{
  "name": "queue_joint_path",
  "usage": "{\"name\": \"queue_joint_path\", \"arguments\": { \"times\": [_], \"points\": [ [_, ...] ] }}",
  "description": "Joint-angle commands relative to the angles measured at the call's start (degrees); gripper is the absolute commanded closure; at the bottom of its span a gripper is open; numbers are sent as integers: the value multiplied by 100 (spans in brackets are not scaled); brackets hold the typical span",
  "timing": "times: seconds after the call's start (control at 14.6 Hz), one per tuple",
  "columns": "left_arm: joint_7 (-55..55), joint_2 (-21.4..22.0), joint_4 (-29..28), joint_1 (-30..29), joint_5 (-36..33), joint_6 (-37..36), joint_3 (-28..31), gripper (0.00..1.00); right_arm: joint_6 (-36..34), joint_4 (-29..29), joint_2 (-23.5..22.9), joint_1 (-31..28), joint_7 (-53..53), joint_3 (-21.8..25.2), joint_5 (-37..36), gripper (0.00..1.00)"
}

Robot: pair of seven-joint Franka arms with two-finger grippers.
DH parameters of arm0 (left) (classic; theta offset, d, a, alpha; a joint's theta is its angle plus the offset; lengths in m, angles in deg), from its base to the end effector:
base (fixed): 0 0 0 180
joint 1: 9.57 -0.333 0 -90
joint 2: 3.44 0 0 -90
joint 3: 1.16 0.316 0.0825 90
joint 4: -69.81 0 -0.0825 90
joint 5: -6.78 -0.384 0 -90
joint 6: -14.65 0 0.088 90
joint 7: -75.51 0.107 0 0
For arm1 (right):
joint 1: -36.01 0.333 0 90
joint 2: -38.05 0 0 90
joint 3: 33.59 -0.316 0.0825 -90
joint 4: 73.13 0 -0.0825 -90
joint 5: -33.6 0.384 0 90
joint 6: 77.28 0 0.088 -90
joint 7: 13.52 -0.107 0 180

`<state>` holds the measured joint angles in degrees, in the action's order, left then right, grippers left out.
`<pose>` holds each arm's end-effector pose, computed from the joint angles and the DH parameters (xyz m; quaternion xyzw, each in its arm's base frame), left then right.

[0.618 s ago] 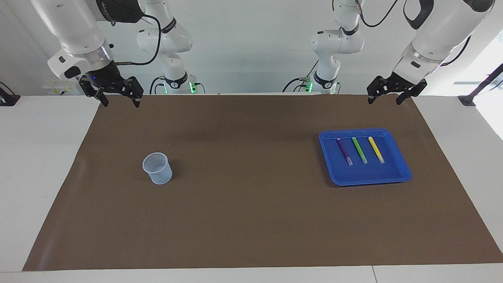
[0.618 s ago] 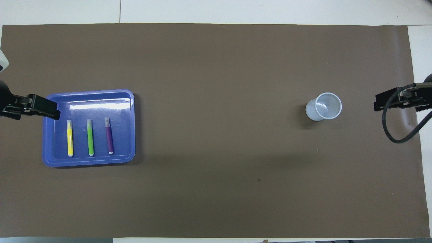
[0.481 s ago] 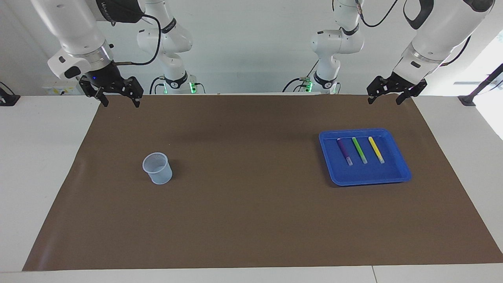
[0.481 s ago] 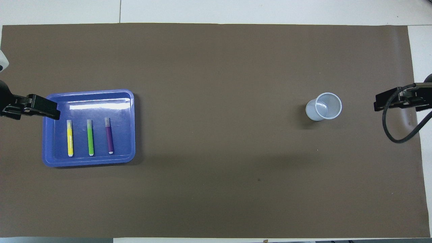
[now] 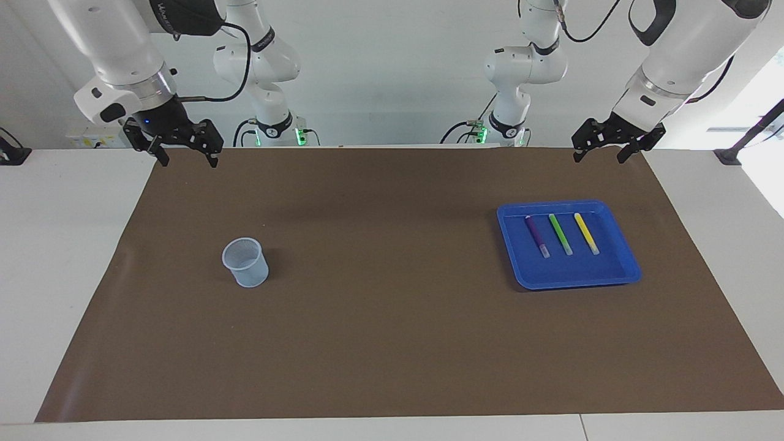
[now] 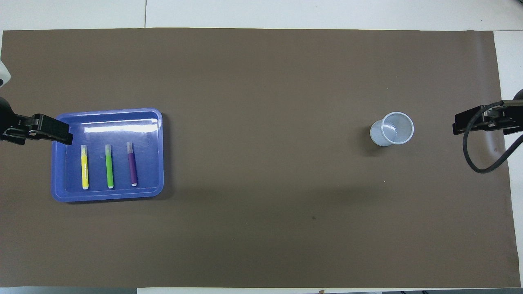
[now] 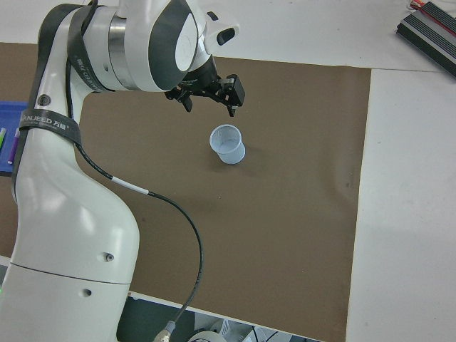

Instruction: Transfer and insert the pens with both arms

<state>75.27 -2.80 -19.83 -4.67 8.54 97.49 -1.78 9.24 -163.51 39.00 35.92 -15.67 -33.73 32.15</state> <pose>0.5346 -0.0553 0.6233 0.9973 -0.0471 -0.0544 0.0125 0.5429 -0.0024 0.6253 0.9994 -0.0188 -0.0251 0.0132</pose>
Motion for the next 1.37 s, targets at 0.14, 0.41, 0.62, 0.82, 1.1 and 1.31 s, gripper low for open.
{"name": "queue_joint_path", "arguments": {
  "times": [0.14, 0.41, 0.62, 0.82, 1.1, 1.31],
  "points": [
    [-47, 111, -133, -15, 43, 83, 27, 0, 243, -85, 71, -44, -75, -65, 66, 0],
    [-47, 155, -255, -50, 26, 83, 45, 0, 216, -85, 71, -62, -66, -56, 66, 0],
    [23, 566, -1121, -436, 26, 704, 45, 0, 216, -85, 71, -62, -66, -56, 57, 0],
    [373, 727, -2214, -954, 26, 1891, 45, 0, 207, -85, 71, -62, -66, -56, 66, 0],
    [779, 52, -2523, -1351, 26, 2885, 45, 0, 208, -85, 71, -62, -66, -56, 66, 0],
    [902, -573, -2532, -1500, 26, 3458, 36, 0, 207, -85, 71, -62, -66, -56, 66, 0]
  ]
}}
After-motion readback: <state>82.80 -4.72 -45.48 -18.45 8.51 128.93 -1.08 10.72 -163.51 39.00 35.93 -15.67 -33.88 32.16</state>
